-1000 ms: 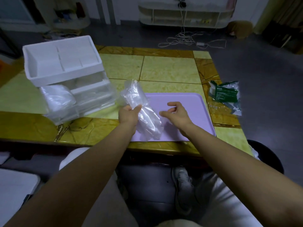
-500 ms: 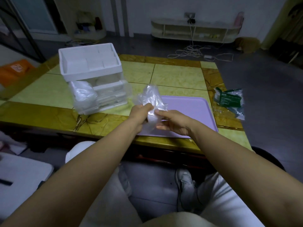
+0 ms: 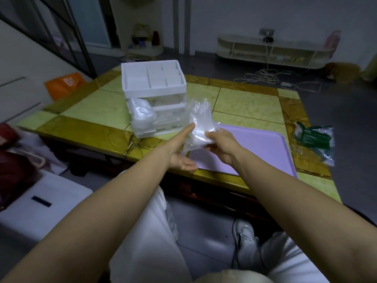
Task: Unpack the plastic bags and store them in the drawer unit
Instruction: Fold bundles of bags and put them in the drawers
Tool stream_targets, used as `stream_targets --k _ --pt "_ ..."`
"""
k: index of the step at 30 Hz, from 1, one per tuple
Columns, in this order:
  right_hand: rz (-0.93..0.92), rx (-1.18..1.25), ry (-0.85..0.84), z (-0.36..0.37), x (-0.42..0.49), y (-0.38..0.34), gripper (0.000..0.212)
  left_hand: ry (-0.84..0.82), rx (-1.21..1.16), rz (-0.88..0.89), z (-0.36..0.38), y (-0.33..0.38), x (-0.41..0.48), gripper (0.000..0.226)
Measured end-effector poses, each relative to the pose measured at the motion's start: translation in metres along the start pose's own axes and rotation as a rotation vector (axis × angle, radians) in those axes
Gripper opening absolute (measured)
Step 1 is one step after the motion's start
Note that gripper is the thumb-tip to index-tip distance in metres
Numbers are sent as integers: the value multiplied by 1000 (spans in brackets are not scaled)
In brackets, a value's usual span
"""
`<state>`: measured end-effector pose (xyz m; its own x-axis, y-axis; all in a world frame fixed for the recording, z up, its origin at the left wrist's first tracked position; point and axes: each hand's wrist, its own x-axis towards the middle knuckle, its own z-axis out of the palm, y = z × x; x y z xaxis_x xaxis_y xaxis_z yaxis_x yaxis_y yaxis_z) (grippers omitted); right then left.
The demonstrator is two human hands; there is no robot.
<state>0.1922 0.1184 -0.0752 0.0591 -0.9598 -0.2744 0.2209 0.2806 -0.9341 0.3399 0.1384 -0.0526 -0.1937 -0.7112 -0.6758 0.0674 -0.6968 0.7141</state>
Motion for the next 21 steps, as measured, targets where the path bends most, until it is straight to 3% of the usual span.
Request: stream_targets --k 1,3,10,14,18,21 --pt "2 3 -24 7 0 -1 22 -24 -64 18 -6 1 3 75" --pt "10 -28 -45 17 1 -2 25 3 -169 123 -11 6 7 63" --pt "-1 -148 -90 44 9 -15 20 389 -206 420 -21 19 20 34" --pt "2 -239 -124 52 18 -23 61 485 -92 525 -27 23 21 19" --pt "-54 -239 49 59 31 -23 34 506 -14 576 -31 30 22 27" --pt "-118 -277 143 59 38 -20 40 493 -64 554 -34 32 24 28"
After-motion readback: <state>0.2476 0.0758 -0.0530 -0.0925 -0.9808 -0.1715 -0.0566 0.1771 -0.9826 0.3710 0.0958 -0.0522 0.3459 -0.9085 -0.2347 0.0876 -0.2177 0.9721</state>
